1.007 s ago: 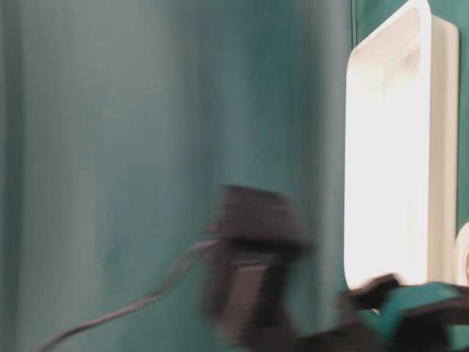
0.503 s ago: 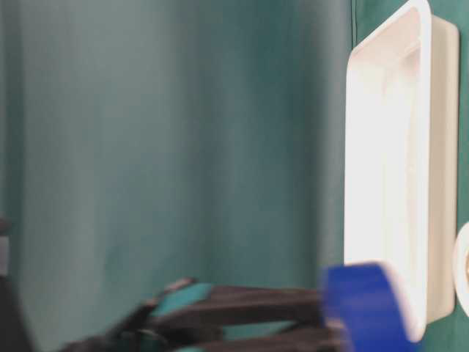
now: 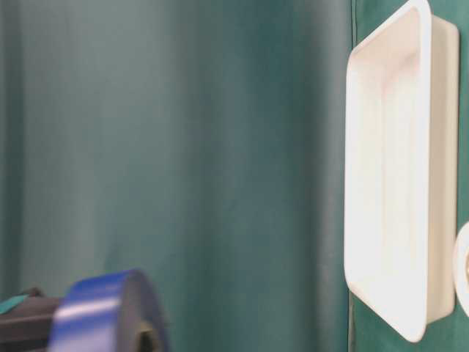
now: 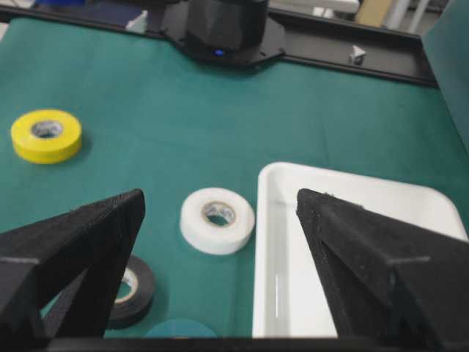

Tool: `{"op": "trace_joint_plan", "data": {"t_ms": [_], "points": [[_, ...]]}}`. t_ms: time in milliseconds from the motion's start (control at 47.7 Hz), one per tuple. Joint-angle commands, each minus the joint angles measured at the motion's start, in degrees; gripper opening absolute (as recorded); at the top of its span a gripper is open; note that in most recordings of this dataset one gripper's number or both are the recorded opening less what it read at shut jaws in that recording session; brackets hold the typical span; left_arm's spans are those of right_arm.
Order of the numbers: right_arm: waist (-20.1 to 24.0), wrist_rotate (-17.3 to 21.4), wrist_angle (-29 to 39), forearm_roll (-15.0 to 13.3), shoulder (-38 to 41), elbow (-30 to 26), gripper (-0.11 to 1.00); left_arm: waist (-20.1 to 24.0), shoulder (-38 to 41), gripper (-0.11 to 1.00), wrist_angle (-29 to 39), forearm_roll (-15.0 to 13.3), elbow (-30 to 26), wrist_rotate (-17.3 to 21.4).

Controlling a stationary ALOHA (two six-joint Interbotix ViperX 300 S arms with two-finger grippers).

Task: Pick up the tape from a random location and place it into the white case.
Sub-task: 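Close the left gripper on the blue tape roll's rim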

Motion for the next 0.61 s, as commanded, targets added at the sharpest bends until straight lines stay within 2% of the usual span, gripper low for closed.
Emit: {"op": "trace_joint_plan", "data": {"t_ms": [0, 587], "points": [[-0.09, -0.09, -0.18, -0.09, 0.35, -1.05, 0.91, -0.26, -1.49, 0.24, 0.18, 0.09, -1.85, -0.09], [-0.09, -0.09, -0.18, -0.18, 0.53, -1.05, 0.91, -0.26, -1.49, 0.24, 0.26, 0.09, -1.49, -0.18]]}}
